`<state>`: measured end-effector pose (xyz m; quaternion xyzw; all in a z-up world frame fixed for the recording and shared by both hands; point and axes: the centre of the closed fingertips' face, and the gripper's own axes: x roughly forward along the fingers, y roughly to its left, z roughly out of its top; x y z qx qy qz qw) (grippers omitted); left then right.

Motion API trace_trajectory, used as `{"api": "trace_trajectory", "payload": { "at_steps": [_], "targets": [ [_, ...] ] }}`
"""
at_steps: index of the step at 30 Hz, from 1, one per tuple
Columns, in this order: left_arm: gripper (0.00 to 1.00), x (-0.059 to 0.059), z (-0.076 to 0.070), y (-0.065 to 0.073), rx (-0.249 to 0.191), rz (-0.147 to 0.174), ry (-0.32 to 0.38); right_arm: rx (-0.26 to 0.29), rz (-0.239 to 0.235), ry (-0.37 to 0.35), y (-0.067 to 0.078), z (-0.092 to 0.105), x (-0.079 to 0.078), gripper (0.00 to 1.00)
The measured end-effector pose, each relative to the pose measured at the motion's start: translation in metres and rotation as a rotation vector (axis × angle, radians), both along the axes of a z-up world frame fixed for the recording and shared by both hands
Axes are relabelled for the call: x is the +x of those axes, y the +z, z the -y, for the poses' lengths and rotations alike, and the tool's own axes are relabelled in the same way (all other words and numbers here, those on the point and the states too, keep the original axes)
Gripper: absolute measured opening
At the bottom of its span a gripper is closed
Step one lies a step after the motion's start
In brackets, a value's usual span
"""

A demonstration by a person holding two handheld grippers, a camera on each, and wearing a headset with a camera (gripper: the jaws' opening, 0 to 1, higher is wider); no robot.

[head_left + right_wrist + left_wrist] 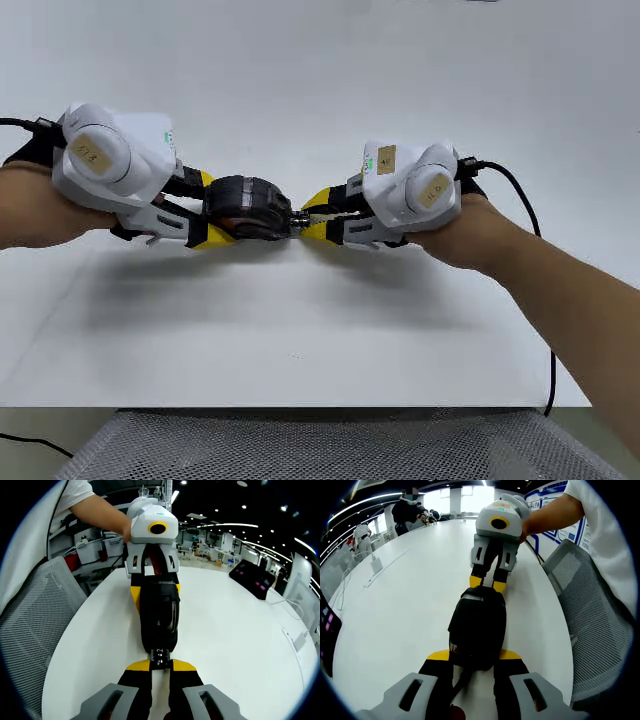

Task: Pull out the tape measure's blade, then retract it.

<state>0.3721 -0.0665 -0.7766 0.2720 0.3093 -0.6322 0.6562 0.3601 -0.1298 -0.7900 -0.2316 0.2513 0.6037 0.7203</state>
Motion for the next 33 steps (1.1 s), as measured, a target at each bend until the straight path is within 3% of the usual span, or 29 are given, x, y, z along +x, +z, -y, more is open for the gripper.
{"api": "trace_trajectory", "payload": {
  "at_steps": [33],
  "targets": [
    [0.26,0.000,0.001,0.000,0.004,0.012,-0.004,-0.055,0.003,-0.005,0.000,0.045,-0.007,0.08]
  ]
}}
